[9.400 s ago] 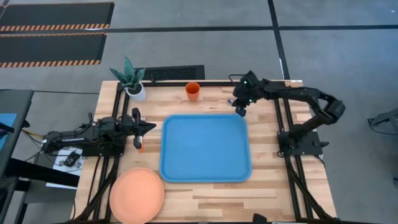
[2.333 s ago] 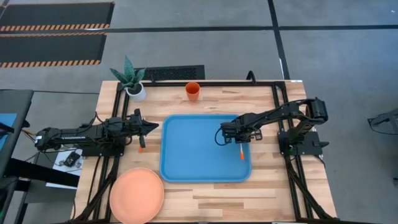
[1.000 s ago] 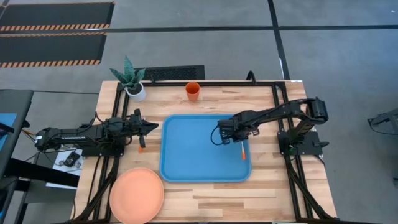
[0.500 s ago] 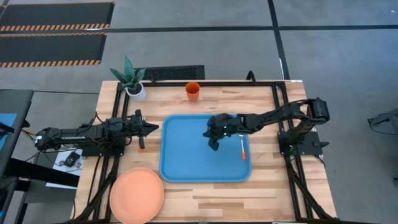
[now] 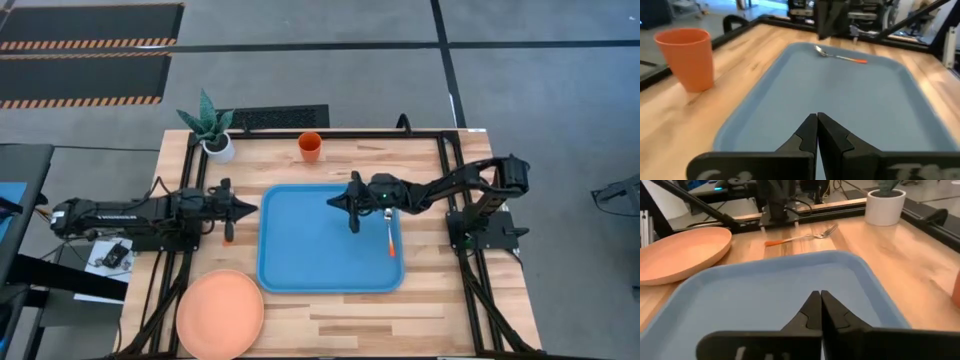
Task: Pick and place plate/cup/fork/spoon on tray
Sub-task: Put the orange plate on the blue tray to the left of the orange spoon
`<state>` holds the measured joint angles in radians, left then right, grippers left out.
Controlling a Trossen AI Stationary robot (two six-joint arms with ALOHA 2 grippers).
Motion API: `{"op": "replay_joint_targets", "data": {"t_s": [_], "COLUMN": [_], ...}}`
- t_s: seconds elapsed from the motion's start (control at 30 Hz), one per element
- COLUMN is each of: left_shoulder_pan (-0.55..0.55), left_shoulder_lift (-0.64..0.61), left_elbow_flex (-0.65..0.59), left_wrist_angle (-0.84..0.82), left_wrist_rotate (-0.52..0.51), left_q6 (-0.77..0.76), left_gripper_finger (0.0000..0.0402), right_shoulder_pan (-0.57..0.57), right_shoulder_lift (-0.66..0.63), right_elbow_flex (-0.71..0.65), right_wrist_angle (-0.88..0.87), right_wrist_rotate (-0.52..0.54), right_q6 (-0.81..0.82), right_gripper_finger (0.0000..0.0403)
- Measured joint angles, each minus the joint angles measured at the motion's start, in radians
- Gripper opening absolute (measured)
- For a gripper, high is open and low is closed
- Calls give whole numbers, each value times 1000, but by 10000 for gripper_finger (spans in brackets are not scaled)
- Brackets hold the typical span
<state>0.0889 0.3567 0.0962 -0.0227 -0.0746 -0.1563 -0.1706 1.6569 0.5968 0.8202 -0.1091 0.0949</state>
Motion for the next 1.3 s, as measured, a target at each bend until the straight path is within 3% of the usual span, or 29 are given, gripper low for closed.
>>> {"op": "replay_joint_targets", "data": {"t_s": [0.33, 0.53, 0.7, 1.0, 1.3], "left_shoulder_pan": [-150, -275, -384, -572, -633], "left_shoulder_lift": [252, 366, 430, 545, 636], "left_elbow_flex": [223, 347, 376, 377, 378], "left_wrist_angle": [-274, -504, -559, -571, -631], "left_wrist_rotate": [9, 100, 257, 269, 223], "left_q6": [-183, -366, -551, -703, -728], "left_gripper_finger": [0, 0, 5, 76, 129], "right_shoulder_pan": [-32, -15, -4, 0, -1], "right_shoulder_lift": [0, 0, 0, 0, 0], "right_elbow_flex": [-2, -2, -2, -2, -2], "right_wrist_angle": [0, -5, -26, -28, -27], "right_wrist_rotate": [-73, -73, -73, -73, -73], "right_q6": [-40, -54, -65, -70, -74], "right_gripper_finger": [7, 7, 8, 8, 8]}}
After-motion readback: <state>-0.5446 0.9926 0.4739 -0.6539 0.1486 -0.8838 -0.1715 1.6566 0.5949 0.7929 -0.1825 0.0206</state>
